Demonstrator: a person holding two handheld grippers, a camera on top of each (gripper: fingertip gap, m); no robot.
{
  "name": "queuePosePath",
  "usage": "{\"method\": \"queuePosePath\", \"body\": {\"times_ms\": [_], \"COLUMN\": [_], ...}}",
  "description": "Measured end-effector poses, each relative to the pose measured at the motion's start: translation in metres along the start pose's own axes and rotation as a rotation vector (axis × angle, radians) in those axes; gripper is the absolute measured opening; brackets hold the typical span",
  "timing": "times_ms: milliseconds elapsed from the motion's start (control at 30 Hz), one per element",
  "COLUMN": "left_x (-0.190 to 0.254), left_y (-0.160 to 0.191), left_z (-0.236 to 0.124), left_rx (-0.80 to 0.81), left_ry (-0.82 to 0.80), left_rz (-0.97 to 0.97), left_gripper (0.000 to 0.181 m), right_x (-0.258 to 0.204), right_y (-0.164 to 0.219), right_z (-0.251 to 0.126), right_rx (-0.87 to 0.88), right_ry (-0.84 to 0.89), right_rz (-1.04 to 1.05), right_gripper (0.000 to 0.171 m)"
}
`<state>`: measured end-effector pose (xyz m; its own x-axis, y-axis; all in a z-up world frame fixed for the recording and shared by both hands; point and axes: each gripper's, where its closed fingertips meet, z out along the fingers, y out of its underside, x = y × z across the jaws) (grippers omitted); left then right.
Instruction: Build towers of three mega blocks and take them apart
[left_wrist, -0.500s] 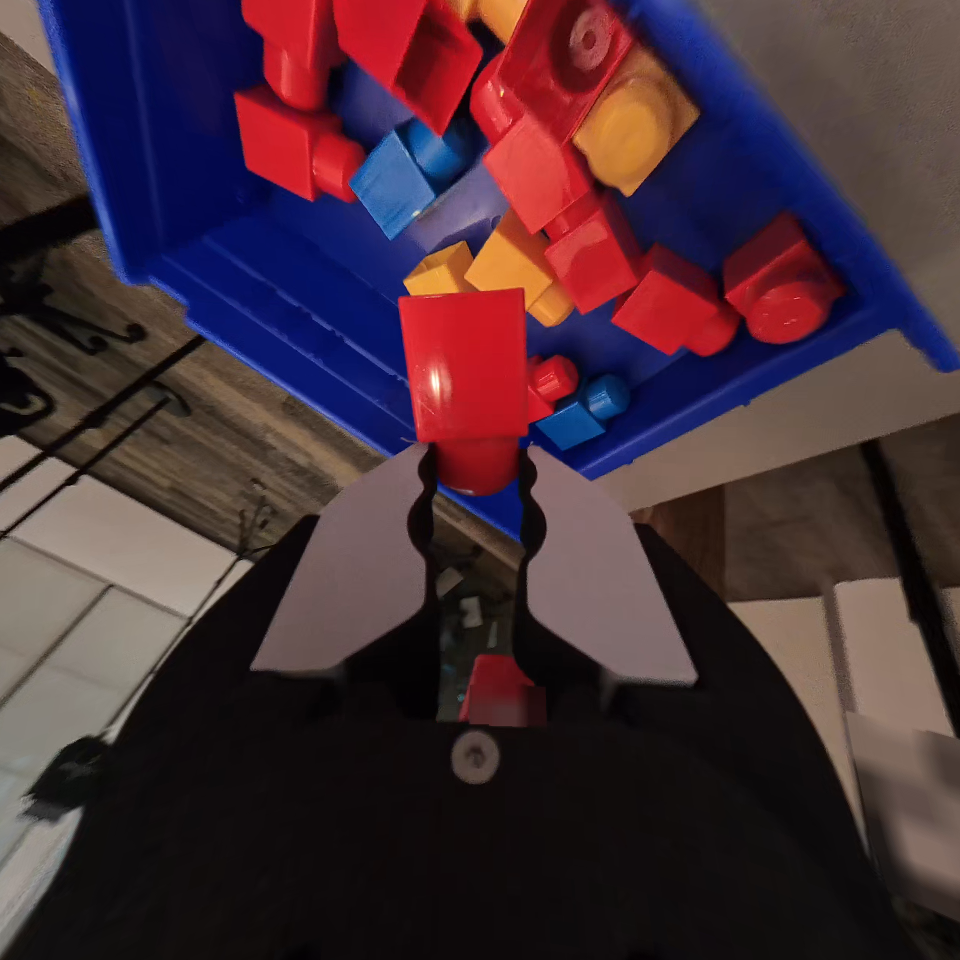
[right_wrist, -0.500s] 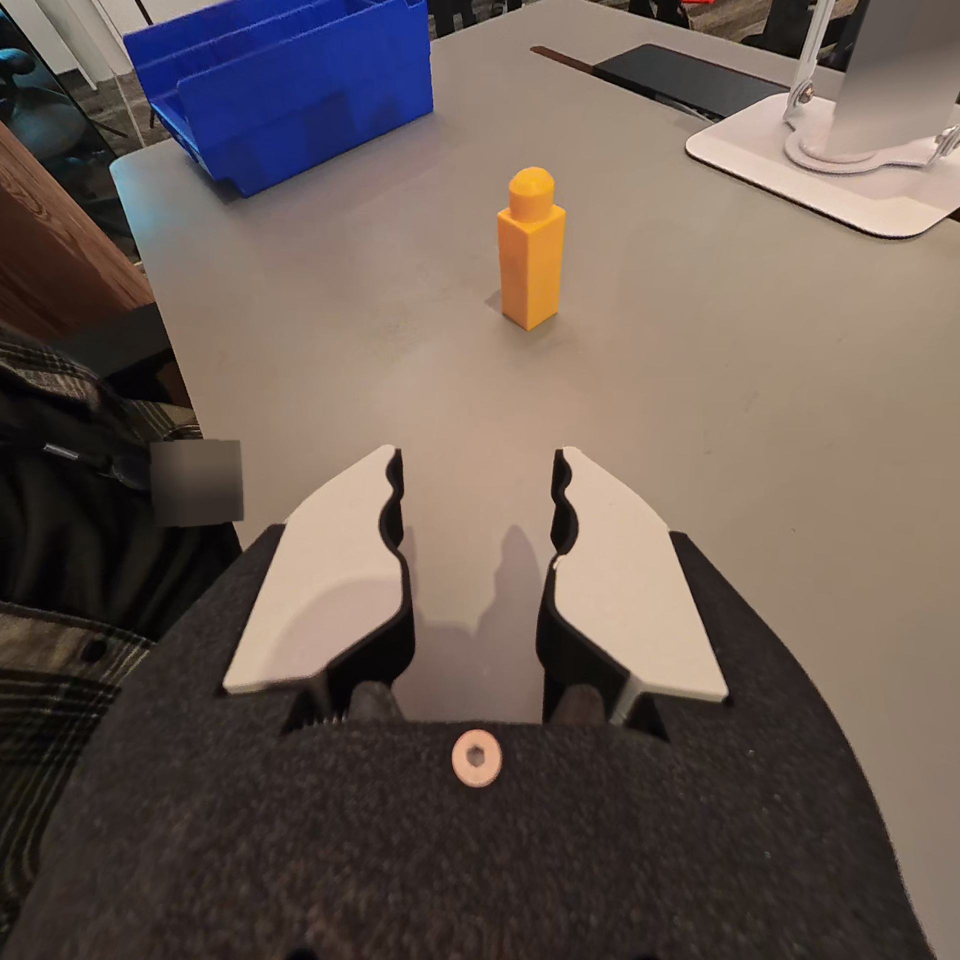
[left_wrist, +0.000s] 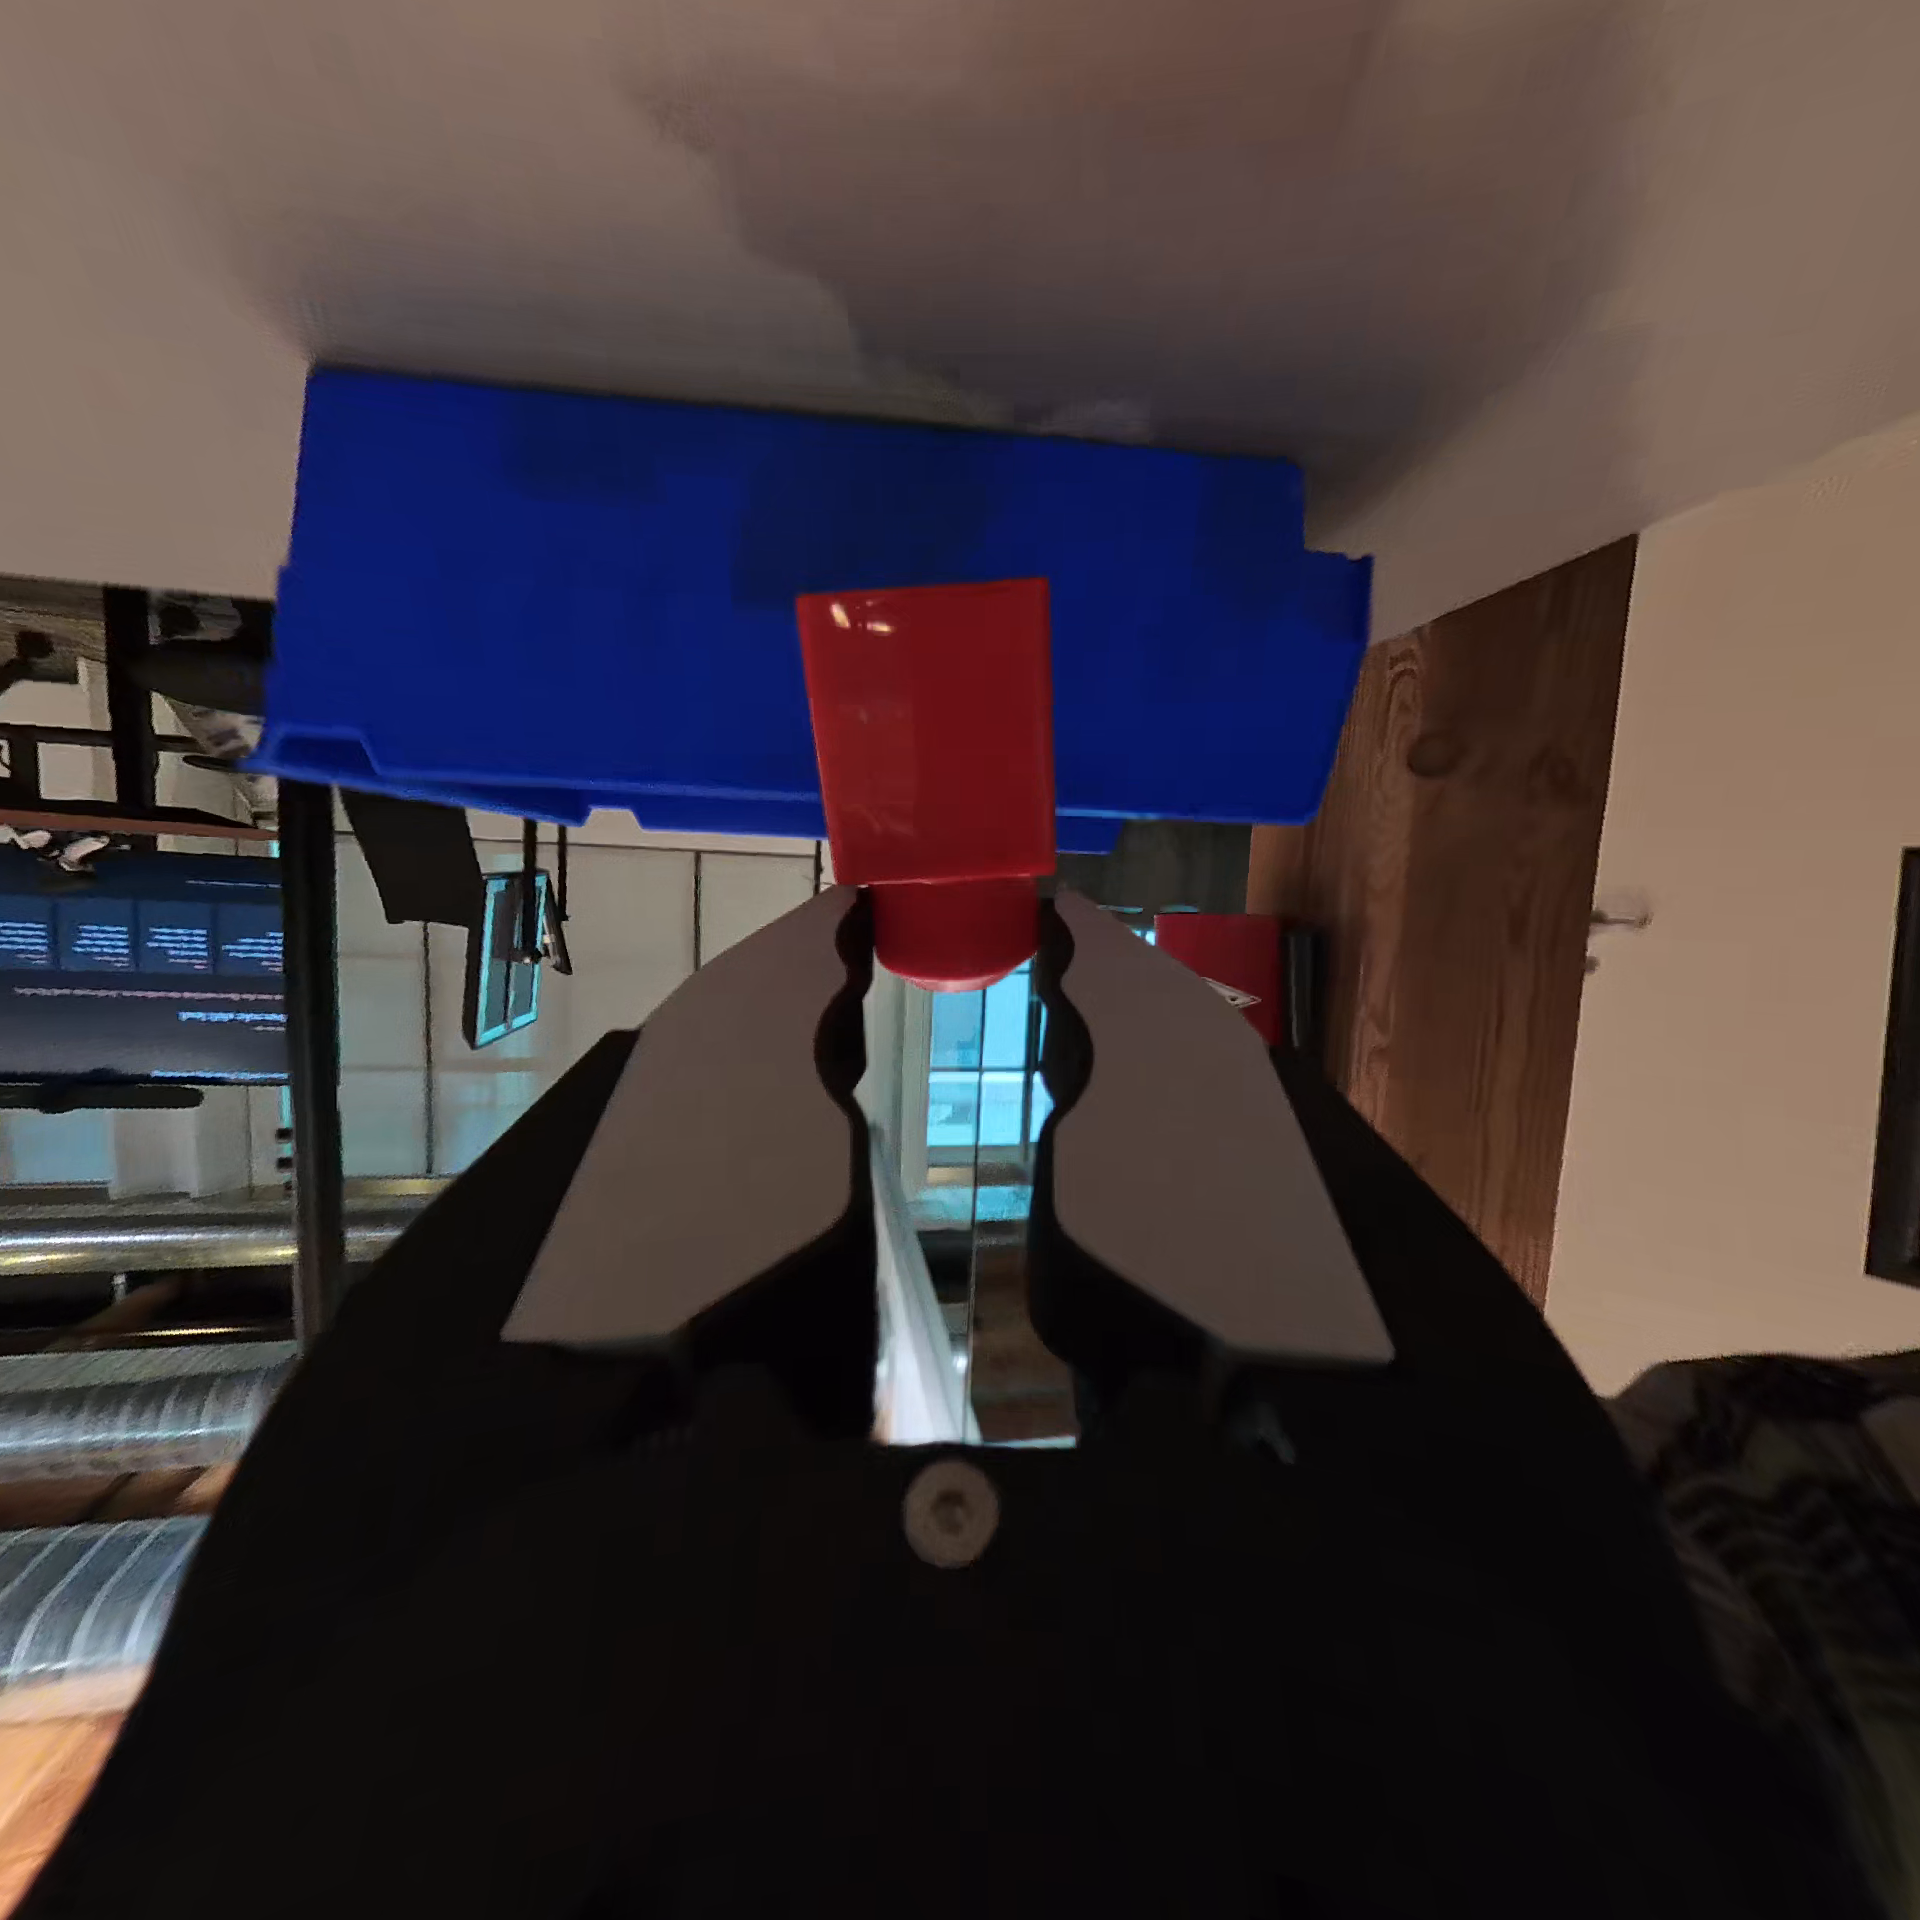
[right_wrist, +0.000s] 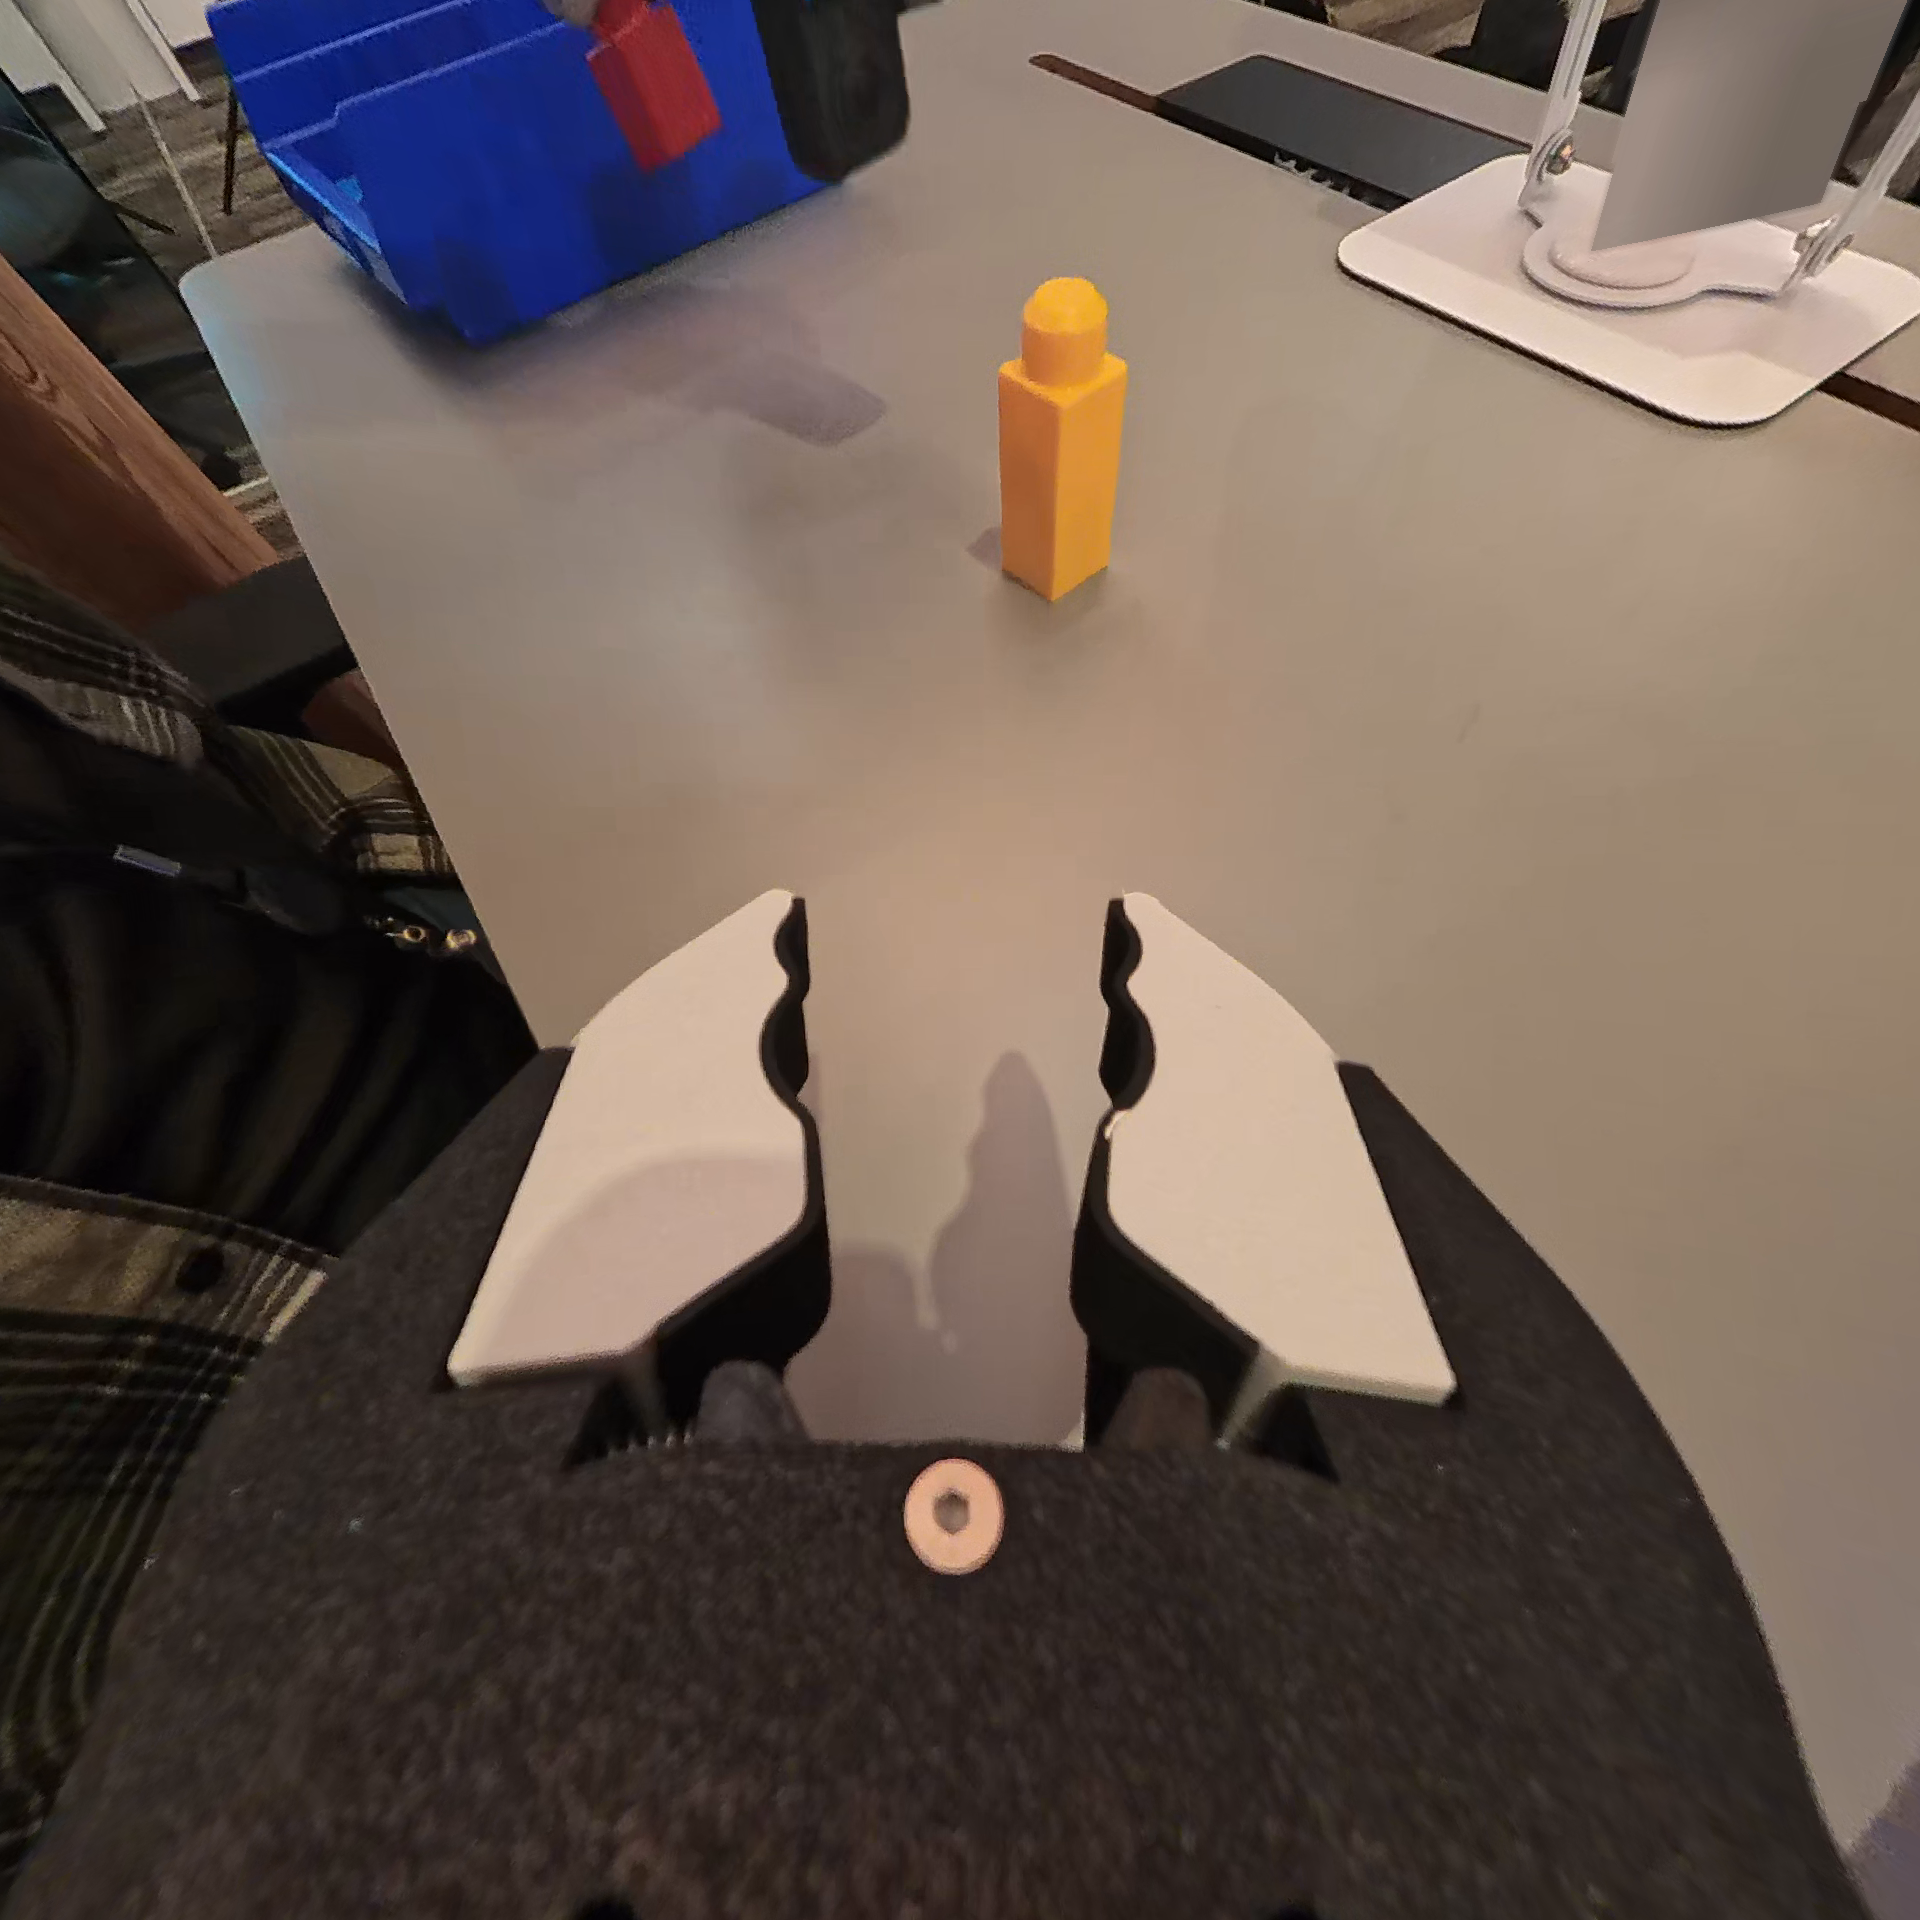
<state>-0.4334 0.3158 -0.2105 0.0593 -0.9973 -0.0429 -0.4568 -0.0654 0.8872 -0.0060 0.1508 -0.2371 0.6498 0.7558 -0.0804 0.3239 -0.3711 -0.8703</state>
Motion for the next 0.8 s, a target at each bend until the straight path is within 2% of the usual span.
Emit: {"method": "queuePosePath", "body": {"times_ms": [33, 167, 333, 800], "left_x": [-0.001, -0.003, -0.005, 0.003], "left_y": [-0.009, -0.039, -0.059, -0.086], "left_z": [-0.002, -0.008, -0.009, -0.005], "left_rx": [-0.012, -0.021, -0.02, -0.106], "left_ry": [-0.002, -0.004, -0.002, -0.032], "left_rz": [0.015, 0.059, 0.084, 0.152], "left_gripper": [0.029, 0.029, 0.029, 0.03], "right_x": [0.0, 0.002, 0.003, 0.002], "right_y": [0.001, 0.005, 0.008, 0.01], "right_z": [-0.002, -0.009, -0.01, -0.006], "right_rx": [-0.001, -0.005, -0.011, -0.038], "right_ry": [0.006, 0.015, 0.016, 0.009], "right_rz": [0.001, 0.009, 0.011, 0.013], "right_gripper": [0.054, 0.054, 0.053, 0.055]}}
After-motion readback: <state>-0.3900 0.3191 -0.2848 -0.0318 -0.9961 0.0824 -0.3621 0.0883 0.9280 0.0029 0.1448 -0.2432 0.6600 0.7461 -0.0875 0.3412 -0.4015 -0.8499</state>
